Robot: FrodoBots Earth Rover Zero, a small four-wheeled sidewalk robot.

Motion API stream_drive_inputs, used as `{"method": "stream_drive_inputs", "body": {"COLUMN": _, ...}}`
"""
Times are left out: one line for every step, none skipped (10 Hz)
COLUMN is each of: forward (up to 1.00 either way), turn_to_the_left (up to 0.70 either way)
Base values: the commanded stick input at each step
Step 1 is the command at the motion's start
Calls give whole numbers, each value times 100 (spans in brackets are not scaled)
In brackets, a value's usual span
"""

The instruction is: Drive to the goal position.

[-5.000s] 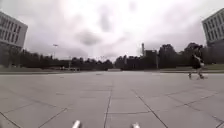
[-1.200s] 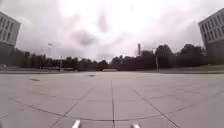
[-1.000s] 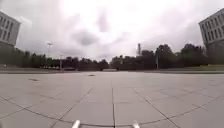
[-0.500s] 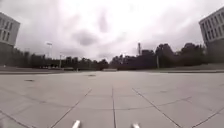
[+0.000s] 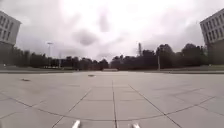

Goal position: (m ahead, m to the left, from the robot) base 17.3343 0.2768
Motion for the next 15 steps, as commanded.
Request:
{"method": "stream_drive_inputs", "body": {"forward": 70, "turn_to_the_left": 0}}
{"method": "stream_drive_inputs", "body": {"forward": 70, "turn_to_the_left": 0}}
{"method": "stream_drive_inputs", "body": {"forward": 70, "turn_to_the_left": 0}}
{"method": "stream_drive_inputs", "body": {"forward": 70, "turn_to_the_left": 0}}
{"method": "stream_drive_inputs", "body": {"forward": 70, "turn_to_the_left": 0}}
{"method": "stream_drive_inputs", "body": {"forward": 70, "turn_to_the_left": 0}}
{"method": "stream_drive_inputs", "body": {"forward": 70, "turn_to_the_left": 0}}
{"method": "stream_drive_inputs", "body": {"forward": 70, "turn_to_the_left": 0}}
{"method": "stream_drive_inputs", "body": {"forward": 70, "turn_to_the_left": 0}}
{"method": "stream_drive_inputs", "body": {"forward": 70, "turn_to_the_left": 0}}
{"method": "stream_drive_inputs", "body": {"forward": 70, "turn_to_the_left": 0}}
{"method": "stream_drive_inputs", "body": {"forward": 70, "turn_to_the_left": 0}}
{"method": "stream_drive_inputs", "body": {"forward": 70, "turn_to_the_left": 0}}
{"method": "stream_drive_inputs", "body": {"forward": 70, "turn_to_the_left": 0}}
{"method": "stream_drive_inputs", "body": {"forward": 70, "turn_to_the_left": 0}}
